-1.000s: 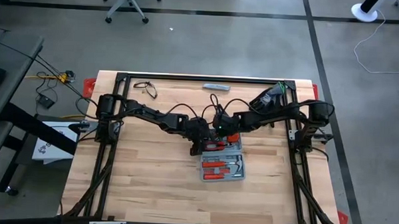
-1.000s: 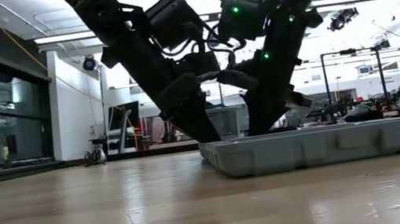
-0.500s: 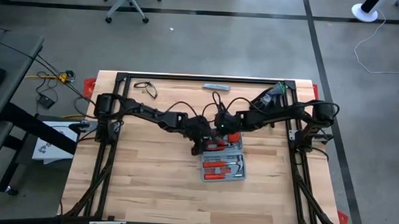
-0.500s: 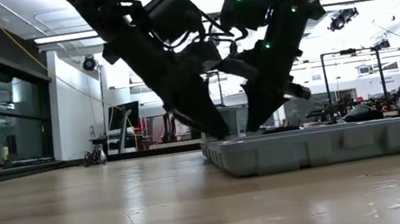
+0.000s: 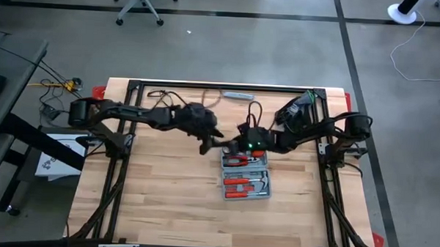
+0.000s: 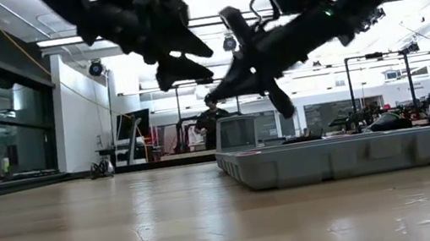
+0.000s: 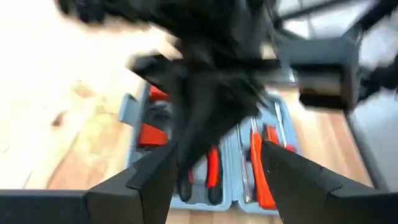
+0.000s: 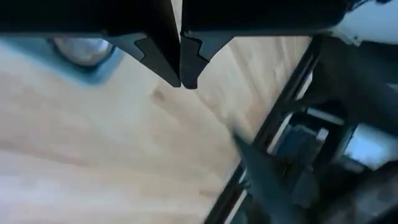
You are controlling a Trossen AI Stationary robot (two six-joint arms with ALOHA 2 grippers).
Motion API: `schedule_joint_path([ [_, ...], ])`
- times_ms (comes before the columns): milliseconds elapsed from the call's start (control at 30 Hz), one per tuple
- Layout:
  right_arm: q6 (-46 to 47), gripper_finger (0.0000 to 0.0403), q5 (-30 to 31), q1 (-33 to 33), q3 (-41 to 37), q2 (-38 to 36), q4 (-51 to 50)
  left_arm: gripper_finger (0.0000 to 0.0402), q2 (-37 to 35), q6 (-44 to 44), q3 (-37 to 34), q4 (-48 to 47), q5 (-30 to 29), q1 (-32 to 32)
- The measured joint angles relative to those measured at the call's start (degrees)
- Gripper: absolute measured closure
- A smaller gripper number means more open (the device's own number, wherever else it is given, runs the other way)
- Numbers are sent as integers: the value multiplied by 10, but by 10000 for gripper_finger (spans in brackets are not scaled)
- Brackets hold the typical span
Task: Prefit tool cases
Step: Adjust the orange hex key set in the gray prefit tool case
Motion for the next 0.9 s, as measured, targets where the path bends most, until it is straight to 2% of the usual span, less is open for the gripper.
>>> schedule_joint_path([
  [167,-16,403,-26,-1,-10,-1,79,192,-26,-57,-61,50,19,9],
  [300,-34,403,-36,8,3,4,73,192,-35,-75,-73,69,23,12],
  [500,-7,403,-29,9,15,84,93,192,-34,-72,-73,66,21,12],
  [600,12,403,-46,9,18,136,144,192,-33,-67,-73,65,17,13],
  [667,36,403,-71,4,20,146,170,192,-34,-65,-73,65,16,14],
  [900,-1,403,-61,6,32,61,116,192,-34,-65,-73,64,15,16],
])
